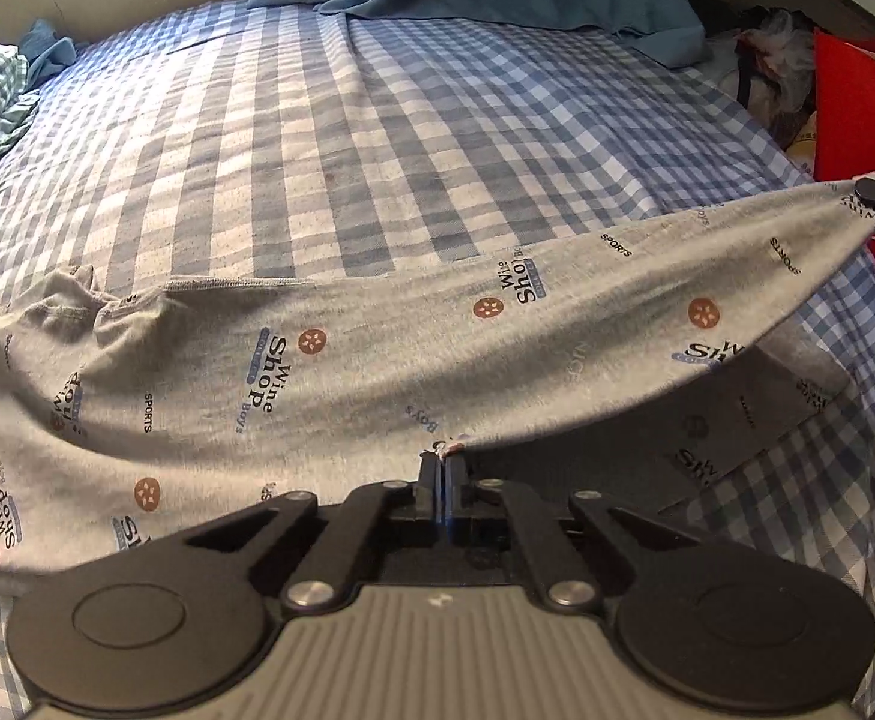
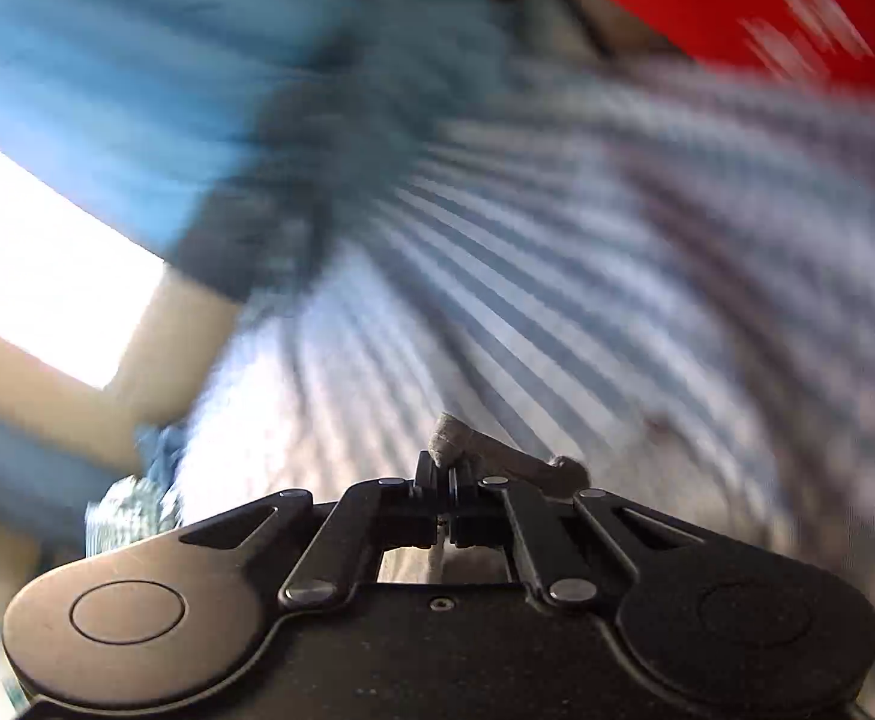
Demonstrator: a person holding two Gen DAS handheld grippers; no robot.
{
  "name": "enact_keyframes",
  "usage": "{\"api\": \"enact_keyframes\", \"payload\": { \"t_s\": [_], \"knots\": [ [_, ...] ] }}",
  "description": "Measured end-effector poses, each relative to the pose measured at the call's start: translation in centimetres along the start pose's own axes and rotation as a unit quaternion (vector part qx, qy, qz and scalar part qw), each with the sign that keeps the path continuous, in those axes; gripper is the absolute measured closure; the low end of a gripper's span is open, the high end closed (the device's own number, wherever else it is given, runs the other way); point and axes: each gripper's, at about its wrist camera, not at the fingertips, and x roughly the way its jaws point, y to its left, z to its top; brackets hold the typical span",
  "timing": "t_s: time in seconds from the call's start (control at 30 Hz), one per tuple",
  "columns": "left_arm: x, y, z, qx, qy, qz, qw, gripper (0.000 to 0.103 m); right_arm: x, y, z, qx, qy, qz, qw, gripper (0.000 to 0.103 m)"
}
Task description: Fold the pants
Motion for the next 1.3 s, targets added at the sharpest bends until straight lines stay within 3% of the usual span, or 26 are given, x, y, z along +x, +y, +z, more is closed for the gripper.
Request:
{"api": "enact_keyframes", "payload": {
  "t_s": [0.13,0.27,0.5,0.73,1.0,1.07,1.1,1.17,1.2,1.23,1.27,1.3],
  "knots": [
    [0.3,-0.9,-0.9,0.014,0.013,0.003,0.9998,0.103,0.3,-1.8,-0.8,-0.059,0.026,-0.053,0.997,0.101],
    [0.3,-1.3,-2.1,0.025,0.028,0.007,0.9993,0.103,2.2,-7.0,-3.5,-0.03,0.097,-0.127,0.987,0.101],
    [0.1,-1.8,-2.7,0.032,0.032,0.012,0.9989,0.103,2.3,-7.2,-4.5,-0.049,0.103,-0.125,0.986,0.101],
    [-0.3,-1.7,-2.4,0.016,0.018,0.01,0.9997,0.103,0.9,-2.6,-2.3,-0.171,0.046,-0.096,0.98,0.101],
    [0.1,-0.9,-3.1,-0.014,0.027,-0.009,0.9995,0.102,3.6,-5.8,-4.5,-0.156,0.133,-0.173,0.963,0.098],
    [-0.2,-0.3,-3.3,-0.037,0.028,-0.026,0.9986,0.101,3.5,-5.7,-4.8,-0.158,0.141,-0.19,0.959,0.086],
    [-0.4,0.1,-3.6,-0.054,0.025,-0.033,0.9977,0.095,3.3,-5.5,-4.7,-0.16,0.139,-0.195,0.958,0.084],
    [-1.0,0.7,-4.0,-0.075,0.019,-0.04,0.9961,0.075,3.0,-4.8,-4.6,-0.172,0.132,-0.215,0.952,0.067],
    [-1.4,1.1,-4.4,-0.087,0.015,-0.041,0.9952,0.061,2.9,-4.3,-4.6,-0.182,0.127,-0.22,0.95,0.062],
    [-1.7,1.4,-4.7,-0.097,0.012,-0.04,0.9945,0.048,2.9,-3.8,-4.7,-0.192,0.123,-0.223,0.948,0.048],
    [-2.1,1.9,-5.1,-0.111,0.009,-0.037,0.9931,0.044,2.9,-3.2,-4.9,-0.206,0.119,-0.223,0.945,0.033],
    [-2.5,2.5,-5.5,-0.123,0.008,-0.036,0.9917,0.039,3.1,-2.5,-5.3,-0.218,0.118,-0.221,0.943,0.028]
  ]
}}
